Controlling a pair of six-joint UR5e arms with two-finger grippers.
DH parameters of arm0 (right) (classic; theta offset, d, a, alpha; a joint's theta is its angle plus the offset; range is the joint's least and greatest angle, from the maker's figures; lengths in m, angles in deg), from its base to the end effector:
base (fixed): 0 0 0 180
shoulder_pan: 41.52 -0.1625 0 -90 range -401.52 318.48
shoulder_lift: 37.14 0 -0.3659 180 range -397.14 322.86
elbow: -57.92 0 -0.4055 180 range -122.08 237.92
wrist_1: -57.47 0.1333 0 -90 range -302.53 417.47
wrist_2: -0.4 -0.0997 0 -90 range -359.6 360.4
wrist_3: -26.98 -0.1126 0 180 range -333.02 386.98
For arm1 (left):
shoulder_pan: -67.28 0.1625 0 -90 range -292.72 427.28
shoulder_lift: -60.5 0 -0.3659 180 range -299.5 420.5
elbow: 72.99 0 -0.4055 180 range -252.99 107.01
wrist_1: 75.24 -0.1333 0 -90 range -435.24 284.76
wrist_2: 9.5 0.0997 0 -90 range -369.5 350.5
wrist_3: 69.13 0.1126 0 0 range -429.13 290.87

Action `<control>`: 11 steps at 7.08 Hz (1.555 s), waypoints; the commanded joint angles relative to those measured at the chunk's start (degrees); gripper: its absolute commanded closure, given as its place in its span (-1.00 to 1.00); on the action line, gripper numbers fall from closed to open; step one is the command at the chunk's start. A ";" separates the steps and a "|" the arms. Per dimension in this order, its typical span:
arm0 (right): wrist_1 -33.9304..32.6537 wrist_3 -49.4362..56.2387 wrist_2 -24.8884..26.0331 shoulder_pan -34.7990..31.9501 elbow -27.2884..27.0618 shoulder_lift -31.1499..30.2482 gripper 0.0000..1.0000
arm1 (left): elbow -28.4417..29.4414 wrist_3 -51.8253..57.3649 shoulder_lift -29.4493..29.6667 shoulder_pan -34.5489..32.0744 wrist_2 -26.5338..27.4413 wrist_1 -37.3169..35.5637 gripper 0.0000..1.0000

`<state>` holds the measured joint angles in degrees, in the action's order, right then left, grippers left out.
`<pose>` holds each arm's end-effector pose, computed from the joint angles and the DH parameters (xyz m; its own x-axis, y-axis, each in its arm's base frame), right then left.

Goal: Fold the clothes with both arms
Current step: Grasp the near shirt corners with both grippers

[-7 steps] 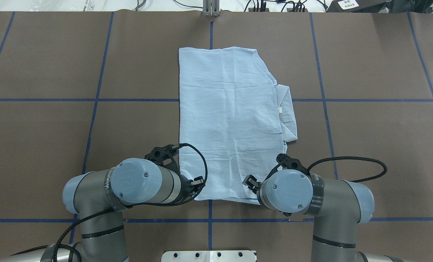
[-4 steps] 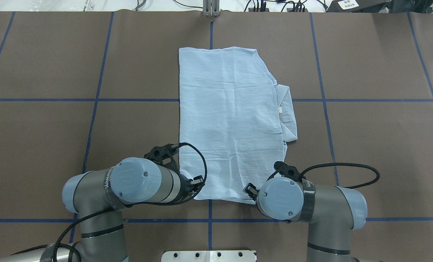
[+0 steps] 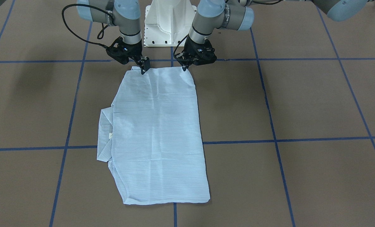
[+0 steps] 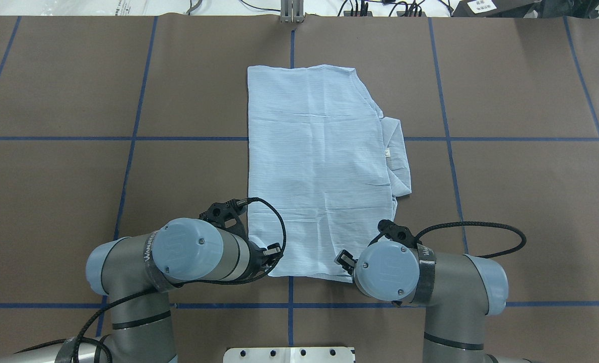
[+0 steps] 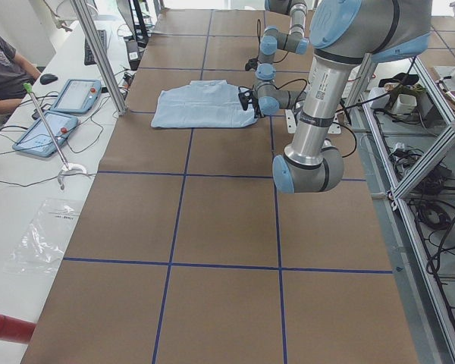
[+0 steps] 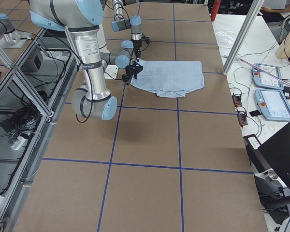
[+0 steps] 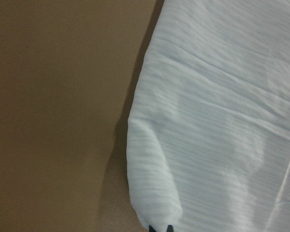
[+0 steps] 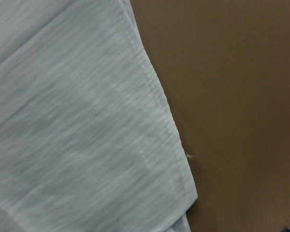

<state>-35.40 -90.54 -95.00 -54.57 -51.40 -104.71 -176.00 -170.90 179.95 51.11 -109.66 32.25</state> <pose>-0.5472 -0.2528 0.2554 0.5953 0.6102 0.5228 -0.4987 0.7907 -0.3550 0.5686 -0.2830 0.1766 0.4448 -0.3380 -0.8294 0.2229 0.9387 -0.2630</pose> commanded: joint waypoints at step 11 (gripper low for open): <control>0.67 0.45 0.21 -0.22 1.56 1.56 -1.00 | 0.00 0.00 0.09 0.09 -0.03 0.09 1.00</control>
<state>-34.70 -89.99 -94.68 -54.79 -49.81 -103.21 -176.00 -170.91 180.03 51.19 -109.69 32.33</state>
